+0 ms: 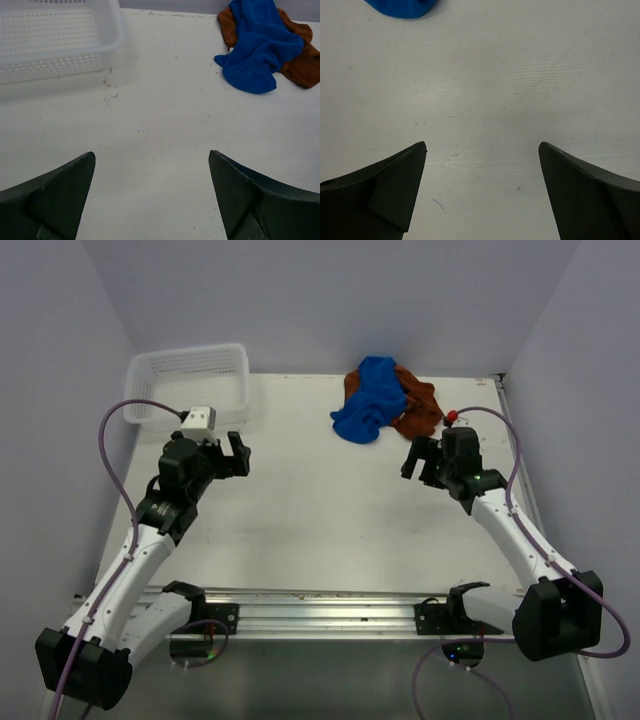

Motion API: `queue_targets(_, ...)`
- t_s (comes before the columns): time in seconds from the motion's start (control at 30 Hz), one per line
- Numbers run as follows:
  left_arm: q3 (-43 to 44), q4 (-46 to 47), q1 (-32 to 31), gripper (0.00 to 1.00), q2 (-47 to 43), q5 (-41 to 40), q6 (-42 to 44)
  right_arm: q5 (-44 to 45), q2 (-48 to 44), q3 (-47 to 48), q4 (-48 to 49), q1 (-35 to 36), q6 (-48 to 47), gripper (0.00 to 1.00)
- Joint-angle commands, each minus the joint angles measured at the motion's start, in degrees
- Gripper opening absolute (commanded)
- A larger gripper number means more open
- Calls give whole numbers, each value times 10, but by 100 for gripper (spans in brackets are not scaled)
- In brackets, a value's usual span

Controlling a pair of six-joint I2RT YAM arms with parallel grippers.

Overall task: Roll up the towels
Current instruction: Grab a towel with the right arm

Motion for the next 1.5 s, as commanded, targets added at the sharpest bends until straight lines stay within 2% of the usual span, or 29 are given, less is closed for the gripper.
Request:
queue_targets(0.0, 17, 15, -3, 99, 5, -12, 10, 8, -26, -10, 35, 1, 14, 99)
queue_targets(0.13, 17, 15, -3, 100, 2, -11, 9, 7, -14, 3, 22, 2, 12, 99)
queue_targets(0.3, 17, 15, -3, 99, 1, -2, 12, -31, -15, -9, 60, 1, 1, 99)
queue_targets(0.53, 17, 13, -2, 99, 1, 2, 10, -80, 85, 31, 143, 2, 18, 98)
queue_targets(0.63, 18, 12, -2, 100, 1, 1, 9, -95, 164, 92, 154, 6, 22, 86)
queue_targets(0.9, 20, 15, -2, 100, -3, 34, 5, -97, 412, 323, 112, 40, 0, 86)
queue_targets(0.93, 19, 15, -2, 100, -2, 34, 5, -99, 436, 368, 108, 44, -8, 81)
queue_targets(1.03, 20, 13, -2, 100, 3, 39, 5, -83, 521, 455, 64, 61, -30, 79)
queue_targets(1.27, 21, 16, -2, 100, 6, 44, 3, -52, 593, 493, 53, 77, -44, 78)
queue_targets(1.37, 20, 18, -2, 100, 9, 60, 1, -47, 601, 491, 52, 80, -52, 71)
queue_targets(1.4, 20, 18, -2, 99, 11, 65, 0, -46, 602, 490, 51, 80, -52, 65)
queue_targets(1.43, 19, 18, -2, 100, 11, 66, 0, -47, 600, 485, 53, 81, -52, 55)
queue_targets(1.47, 19, 19, -2, 100, 10, 66, -1, -48, 595, 483, 54, 81, -53, 51)
